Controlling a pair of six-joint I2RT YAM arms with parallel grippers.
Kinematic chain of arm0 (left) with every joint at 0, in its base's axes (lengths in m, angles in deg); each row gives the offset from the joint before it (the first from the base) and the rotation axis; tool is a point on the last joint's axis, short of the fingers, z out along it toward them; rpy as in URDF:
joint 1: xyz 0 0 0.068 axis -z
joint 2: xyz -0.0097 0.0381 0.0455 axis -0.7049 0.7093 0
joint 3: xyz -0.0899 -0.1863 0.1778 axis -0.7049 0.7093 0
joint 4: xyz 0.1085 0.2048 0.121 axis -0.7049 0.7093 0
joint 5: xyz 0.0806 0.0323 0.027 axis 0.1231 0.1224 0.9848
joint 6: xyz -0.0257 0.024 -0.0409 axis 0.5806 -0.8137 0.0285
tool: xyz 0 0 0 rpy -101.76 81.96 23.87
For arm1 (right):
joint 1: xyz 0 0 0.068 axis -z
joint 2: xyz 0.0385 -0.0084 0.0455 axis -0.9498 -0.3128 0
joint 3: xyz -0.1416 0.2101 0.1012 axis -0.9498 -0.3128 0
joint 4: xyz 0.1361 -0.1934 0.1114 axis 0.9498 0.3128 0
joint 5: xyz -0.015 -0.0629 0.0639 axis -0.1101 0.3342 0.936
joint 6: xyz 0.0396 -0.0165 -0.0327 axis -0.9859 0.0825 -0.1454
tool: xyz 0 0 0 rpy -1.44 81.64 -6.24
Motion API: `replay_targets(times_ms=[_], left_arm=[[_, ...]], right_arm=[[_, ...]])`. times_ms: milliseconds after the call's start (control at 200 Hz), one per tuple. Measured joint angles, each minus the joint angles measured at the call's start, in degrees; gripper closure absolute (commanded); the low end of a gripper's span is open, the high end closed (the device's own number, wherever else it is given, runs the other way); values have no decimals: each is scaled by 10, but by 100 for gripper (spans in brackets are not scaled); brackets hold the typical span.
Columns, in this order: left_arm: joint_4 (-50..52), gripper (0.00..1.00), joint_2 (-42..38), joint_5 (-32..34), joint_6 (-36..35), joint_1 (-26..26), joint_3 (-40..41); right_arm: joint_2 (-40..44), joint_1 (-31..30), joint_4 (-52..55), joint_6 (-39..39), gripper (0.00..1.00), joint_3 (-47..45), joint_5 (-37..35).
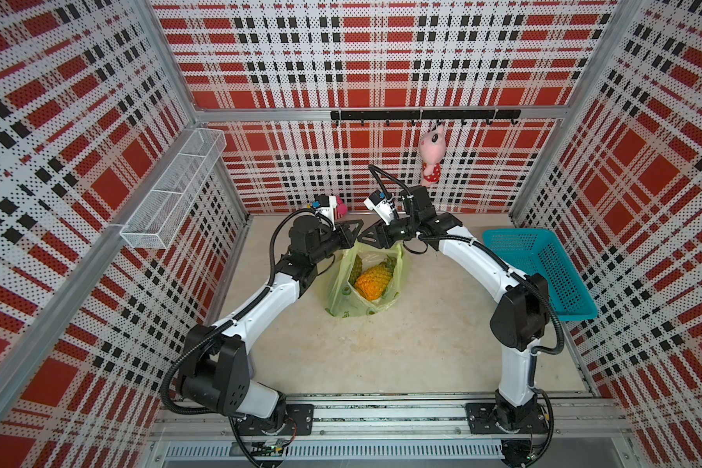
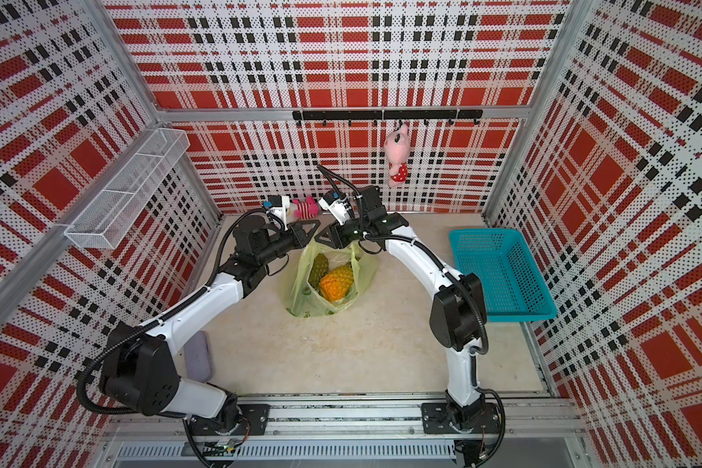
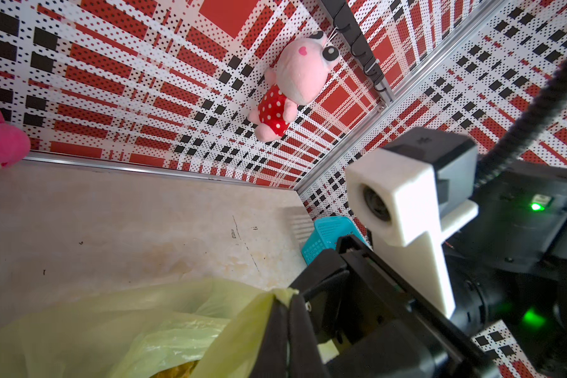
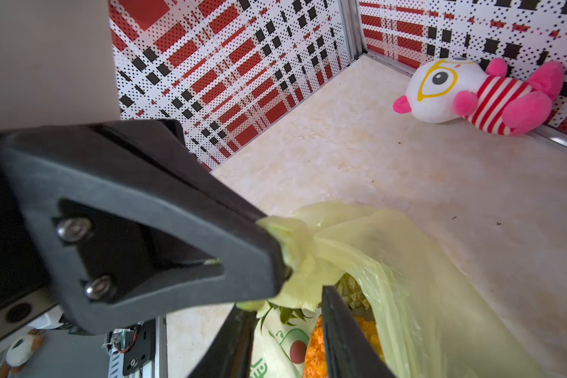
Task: Place the pineapple into a plastic bag & tie a knot
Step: Cross the plastic bag at the center of the board.
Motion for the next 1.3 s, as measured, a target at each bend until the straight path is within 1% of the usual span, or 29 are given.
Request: replay_targets(times_ms=[45,150,215,246,281,331,426,461,476,491,556,571,576,581,636,712,762,847,957,1077,1198,1303], left_arm=[[0,99,0,-1,0,0,0],[-3,99,1,-2,0,0,0],[-3,99,2,-2,0,0,0],[-3,99,3,-2,0,0,0],[-3,98,3,-2,0,0,0],[-3,96,3,-4,0,-1,-1],[-3,93,3,-7,0,-2,-3],[-3,89,3,-8,0,-3,-3],[-3,87,3,-8,0,-4,-3],[-3,84,2,-8,1,-4,-3],[-3,71,1,-10,2,-9,-3],[-4,66,-1,-11,1,-11,-2],[-5,63,-1,-12,2,-12,-2],[-5,63,-2,-12,2,-12,-2],[-13,48,-14,-16,0,-21,8],[-24,38,-42,-20,-4,-32,35],[-37,34,-64,-19,-12,-39,61],[-64,22,-97,-14,-31,-47,111],[-103,17,-114,-13,-75,-51,167],[-142,15,-113,-13,-141,-48,208],[-175,15,-90,-15,-205,-44,209],[-197,16,-60,-29,-245,-39,202]], right_arm=[[0,0,-5,-2,60,0,8],[0,0,-17,-8,49,-2,24],[0,0,-23,-10,48,-5,30],[0,0,-27,-10,49,-7,31],[0,0,-28,-11,52,-9,31],[0,0,-29,-10,60,-9,31],[-1,0,-33,-16,89,-8,32],[-2,-1,-36,-17,95,-7,32],[-3,-1,-36,-20,99,-7,33],[-3,-1,-36,-21,100,-7,32],[-3,-1,-41,-26,100,-7,28],[-3,-1,-43,-27,100,-8,27],[-3,-1,-44,-28,100,-9,26],[-3,-1,-45,-28,100,-9,26],[-2,-1,-57,-35,100,-16,22],[-1,0,-75,-49,100,-33,21],[2,3,-87,-59,100,-50,22],[8,11,-101,-77,100,-80,27],[19,21,-114,-94,100,-106,35],[35,29,-131,-110,100,-120,47],[52,30,-150,-121,100,-131,63],[62,30,-161,-126,100,-132,76]])
